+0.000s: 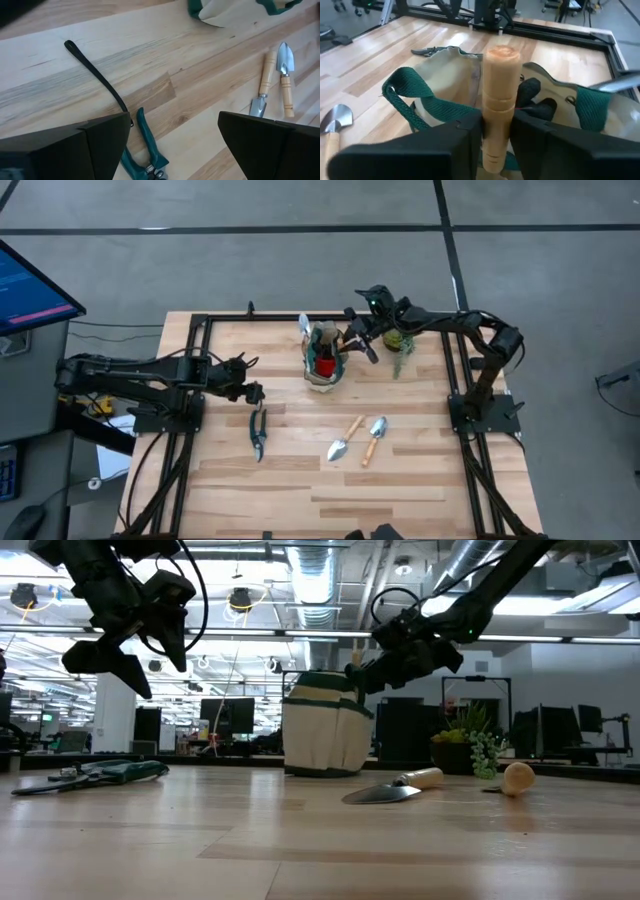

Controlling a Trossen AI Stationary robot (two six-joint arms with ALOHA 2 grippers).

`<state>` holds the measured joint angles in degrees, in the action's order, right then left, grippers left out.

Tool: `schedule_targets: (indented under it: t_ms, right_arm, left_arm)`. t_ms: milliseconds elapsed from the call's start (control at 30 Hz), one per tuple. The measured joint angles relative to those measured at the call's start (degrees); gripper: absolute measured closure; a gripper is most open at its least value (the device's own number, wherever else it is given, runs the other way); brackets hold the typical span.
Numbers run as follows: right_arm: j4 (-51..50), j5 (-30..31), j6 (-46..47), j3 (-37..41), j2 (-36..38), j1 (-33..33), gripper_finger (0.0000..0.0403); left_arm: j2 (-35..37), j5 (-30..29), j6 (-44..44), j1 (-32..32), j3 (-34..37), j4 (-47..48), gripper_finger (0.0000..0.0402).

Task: Pick & Place Garden tools in Gardening bag
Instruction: Put the brown trowel into the brown gardening bag

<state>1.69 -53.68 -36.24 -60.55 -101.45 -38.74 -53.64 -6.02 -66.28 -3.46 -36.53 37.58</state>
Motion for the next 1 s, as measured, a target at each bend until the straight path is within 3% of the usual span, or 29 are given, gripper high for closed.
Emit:
schedule_targets:
  t_ms: [133, 400, 567, 733, 867, 1000]
  right_arm:
    - [-2.5, 2.6, 1.2, 0.0, 2.6, 0.1, 0.0267]
    - [-9.4, 16.0, 1.9, 0.0, 12.3, 0.1, 0.0148]
    - [-13.6, 21.5, 8.5, 0.0, 18.0, -0.2, 0.0139]
    - [-20.8, 30.4, 23.4, 0.0, 23.2, -0.7, 0.0142]
    - [-36.3, 38.6, 38.4, 0.0, 25.4, 0.9, 0.0143]
    - [-54.9, 45.8, 54.2, 0.0, 25.8, 7.0, 0.0143]
  left_arm:
    - [0.0, -0.1, 0.0, 0.0, 0.0, -0.1, 0.0108]
    - [0.0, -1.2, 0.0, 0.0, 0.0, -0.3, 0.0108]
    - [0.0, -1.2, 0.3, 0.0, 0.0, -0.5, 0.0108]
    - [0.0, -1.2, 0.3, 0.0, 0.0, -0.5, 0.0108]
    - [0.0, -2.3, 0.4, 0.0, 0.0, -0.7, 0.0108]
    - [0.0, -3.7, 0.8, 0.0, 0.0, -0.8, 0.0108]
